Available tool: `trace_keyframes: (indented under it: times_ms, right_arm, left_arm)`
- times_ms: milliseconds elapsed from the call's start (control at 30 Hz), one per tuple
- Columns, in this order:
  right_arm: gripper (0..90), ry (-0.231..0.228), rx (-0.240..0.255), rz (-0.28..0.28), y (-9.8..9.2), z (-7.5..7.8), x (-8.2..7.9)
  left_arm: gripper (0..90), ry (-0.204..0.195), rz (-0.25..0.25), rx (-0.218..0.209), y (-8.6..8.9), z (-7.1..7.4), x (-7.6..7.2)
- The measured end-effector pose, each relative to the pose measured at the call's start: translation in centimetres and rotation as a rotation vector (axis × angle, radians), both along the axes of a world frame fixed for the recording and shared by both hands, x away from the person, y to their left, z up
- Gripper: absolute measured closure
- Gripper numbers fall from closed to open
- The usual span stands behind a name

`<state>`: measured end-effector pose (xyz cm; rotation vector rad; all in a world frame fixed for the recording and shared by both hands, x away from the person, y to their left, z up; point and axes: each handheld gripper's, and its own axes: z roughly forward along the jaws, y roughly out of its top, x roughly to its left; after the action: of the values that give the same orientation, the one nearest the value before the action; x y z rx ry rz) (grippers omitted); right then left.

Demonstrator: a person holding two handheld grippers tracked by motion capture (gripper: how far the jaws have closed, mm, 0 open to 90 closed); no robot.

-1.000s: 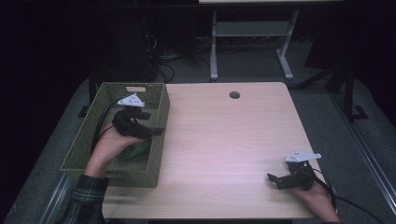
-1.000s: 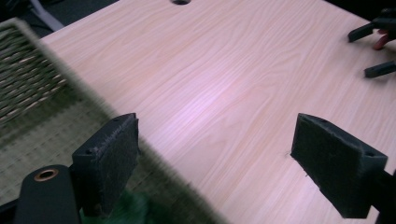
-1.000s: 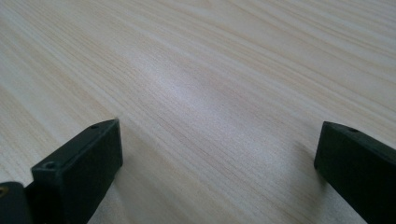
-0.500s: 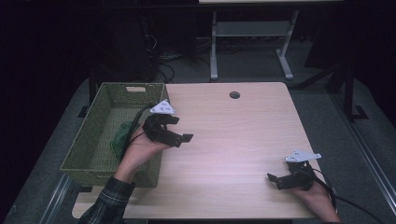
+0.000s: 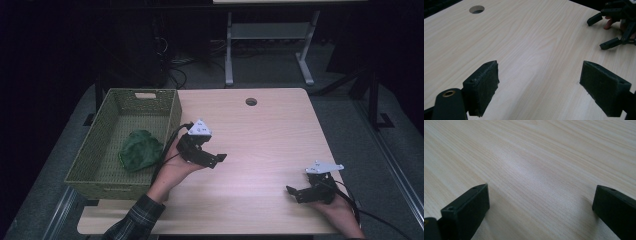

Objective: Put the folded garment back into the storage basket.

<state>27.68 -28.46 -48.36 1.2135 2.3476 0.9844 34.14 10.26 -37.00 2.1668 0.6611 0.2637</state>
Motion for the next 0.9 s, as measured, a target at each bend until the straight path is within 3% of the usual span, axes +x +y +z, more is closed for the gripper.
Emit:
trace_keyframes:
  times_ms: [900]
  right_arm:
    - [0.8,0.001,0.000,-0.001,0.0,0.0,0.0]
  left_arm:
    - [14.2,0.035,0.046,0.129,-1.6,-9.2,0.0]
